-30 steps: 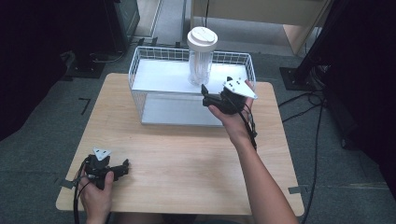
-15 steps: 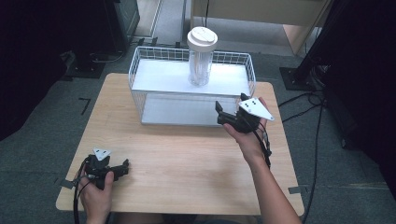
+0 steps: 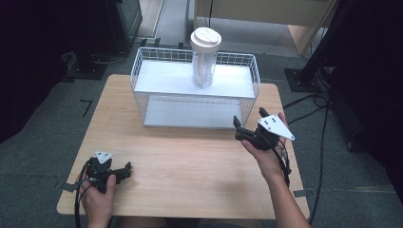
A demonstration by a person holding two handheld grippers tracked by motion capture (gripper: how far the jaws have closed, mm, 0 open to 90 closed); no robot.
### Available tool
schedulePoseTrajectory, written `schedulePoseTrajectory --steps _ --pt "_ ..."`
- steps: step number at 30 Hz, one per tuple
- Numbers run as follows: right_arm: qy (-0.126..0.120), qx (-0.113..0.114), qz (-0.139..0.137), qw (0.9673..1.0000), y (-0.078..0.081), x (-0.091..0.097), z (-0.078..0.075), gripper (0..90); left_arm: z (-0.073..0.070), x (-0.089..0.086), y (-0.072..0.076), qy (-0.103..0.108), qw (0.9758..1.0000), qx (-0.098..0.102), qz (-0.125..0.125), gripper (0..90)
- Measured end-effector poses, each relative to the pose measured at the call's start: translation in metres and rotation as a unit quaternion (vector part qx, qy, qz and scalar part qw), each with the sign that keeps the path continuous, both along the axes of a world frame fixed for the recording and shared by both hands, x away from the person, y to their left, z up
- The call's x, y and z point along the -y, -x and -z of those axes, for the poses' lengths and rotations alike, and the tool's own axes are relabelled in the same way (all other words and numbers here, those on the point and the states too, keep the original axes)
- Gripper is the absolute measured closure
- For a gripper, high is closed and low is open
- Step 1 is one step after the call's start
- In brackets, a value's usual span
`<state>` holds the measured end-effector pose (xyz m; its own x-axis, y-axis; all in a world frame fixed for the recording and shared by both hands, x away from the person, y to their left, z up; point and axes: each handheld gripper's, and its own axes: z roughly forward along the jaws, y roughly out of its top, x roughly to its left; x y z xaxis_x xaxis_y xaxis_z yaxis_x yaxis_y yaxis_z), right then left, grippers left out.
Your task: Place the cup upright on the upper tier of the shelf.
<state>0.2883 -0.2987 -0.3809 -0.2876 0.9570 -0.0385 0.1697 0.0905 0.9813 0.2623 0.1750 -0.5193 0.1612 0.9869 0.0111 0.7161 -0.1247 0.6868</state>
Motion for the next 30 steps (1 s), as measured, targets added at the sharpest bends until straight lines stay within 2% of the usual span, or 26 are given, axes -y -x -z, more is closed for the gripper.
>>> schedulePoseTrajectory --steps 9,22,30 --pt "0.003 -0.012 0.021 0.9997 0.022 0.024 0.012 8.4 0.0 0.0 0.0 0.0 1.0 0.0 0.0 0.0" --pt "-0.014 -0.017 0.064 0.9977 0.059 0.078 0.032 8.4 0.0 0.0 0.0 0.0 1.0 0.0 0.0 0.0" --pt "-0.019 -0.033 0.097 0.9946 0.08 0.108 0.056 8.4 0.0 0.0 0.0 0.0 1.0 -0.001 0.0 0.0"
